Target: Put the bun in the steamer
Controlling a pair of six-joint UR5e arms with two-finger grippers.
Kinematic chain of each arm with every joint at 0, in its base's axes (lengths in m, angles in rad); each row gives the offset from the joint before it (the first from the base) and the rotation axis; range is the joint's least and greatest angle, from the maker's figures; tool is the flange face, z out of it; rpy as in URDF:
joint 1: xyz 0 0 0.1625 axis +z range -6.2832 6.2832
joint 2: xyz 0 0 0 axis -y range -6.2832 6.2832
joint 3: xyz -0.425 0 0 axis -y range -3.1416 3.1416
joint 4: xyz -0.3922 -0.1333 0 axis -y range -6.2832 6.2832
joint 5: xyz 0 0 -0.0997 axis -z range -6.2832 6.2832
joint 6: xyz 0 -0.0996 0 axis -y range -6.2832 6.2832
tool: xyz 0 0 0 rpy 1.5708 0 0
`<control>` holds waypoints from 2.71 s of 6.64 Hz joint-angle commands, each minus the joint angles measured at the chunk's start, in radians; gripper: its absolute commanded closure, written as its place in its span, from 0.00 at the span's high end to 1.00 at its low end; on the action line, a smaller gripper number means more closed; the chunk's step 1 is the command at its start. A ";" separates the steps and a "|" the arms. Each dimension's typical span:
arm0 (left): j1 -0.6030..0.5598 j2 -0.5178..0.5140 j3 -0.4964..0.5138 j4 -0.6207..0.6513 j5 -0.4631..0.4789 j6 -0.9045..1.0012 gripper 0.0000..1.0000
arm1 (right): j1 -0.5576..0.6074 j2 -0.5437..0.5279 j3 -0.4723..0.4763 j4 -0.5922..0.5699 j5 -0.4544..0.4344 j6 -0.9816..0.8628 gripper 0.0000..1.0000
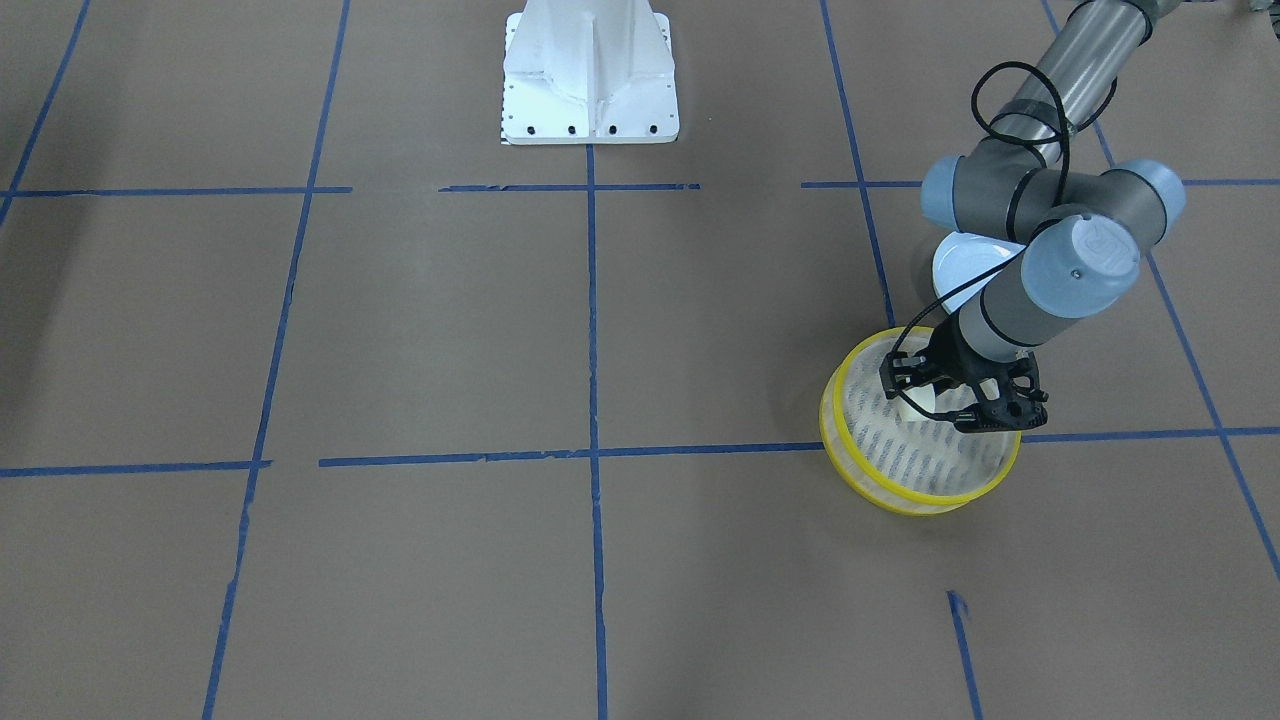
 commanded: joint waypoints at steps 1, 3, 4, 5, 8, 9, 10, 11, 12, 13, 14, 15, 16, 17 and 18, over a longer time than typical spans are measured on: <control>-0.018 0.000 -0.018 0.002 0.000 0.005 0.99 | 0.000 0.000 0.000 0.000 0.000 0.000 1.00; -0.186 0.037 -0.114 0.015 -0.011 0.078 0.99 | 0.000 0.000 0.000 0.000 0.000 0.000 1.00; -0.269 0.136 -0.191 0.015 -0.017 0.200 0.99 | 0.000 0.000 0.000 0.000 0.000 0.000 1.00; -0.339 0.266 -0.257 0.009 -0.122 0.317 0.99 | 0.000 0.000 0.000 0.000 0.000 0.000 1.00; -0.626 0.598 -0.346 0.013 -0.180 0.792 0.99 | 0.000 0.000 0.000 0.000 0.000 0.000 1.00; -0.662 0.615 -0.327 0.016 -0.166 0.840 1.00 | 0.000 0.000 0.000 0.000 0.000 0.000 1.00; -0.662 0.619 -0.329 0.042 -0.155 0.839 1.00 | 0.000 0.000 0.000 0.000 0.000 0.000 1.00; -0.664 0.617 -0.342 0.105 -0.155 0.839 1.00 | 0.000 0.000 0.000 0.000 0.000 0.000 1.00; -0.673 0.602 -0.355 0.175 -0.155 0.850 1.00 | 0.000 0.000 0.000 0.000 0.000 0.000 1.00; -0.679 0.603 -0.360 0.194 -0.153 0.859 1.00 | 0.000 0.000 0.000 0.000 0.000 0.000 1.00; -0.694 0.609 -0.348 0.223 -0.155 0.991 1.00 | 0.000 0.000 0.000 0.000 0.000 0.000 1.00; -0.763 0.609 -0.340 0.279 -0.143 1.061 1.00 | 0.000 0.000 0.000 0.000 0.000 0.000 1.00; -0.771 0.608 -0.345 0.318 -0.103 1.069 1.00 | 0.000 0.000 0.000 0.000 0.000 0.000 1.00; -0.771 0.616 -0.340 0.332 -0.101 1.074 1.00 | 0.000 0.000 0.000 0.000 0.000 0.000 1.00; -0.773 0.617 -0.343 0.329 -0.098 1.071 1.00 | 0.000 0.000 0.000 0.000 0.000 0.000 1.00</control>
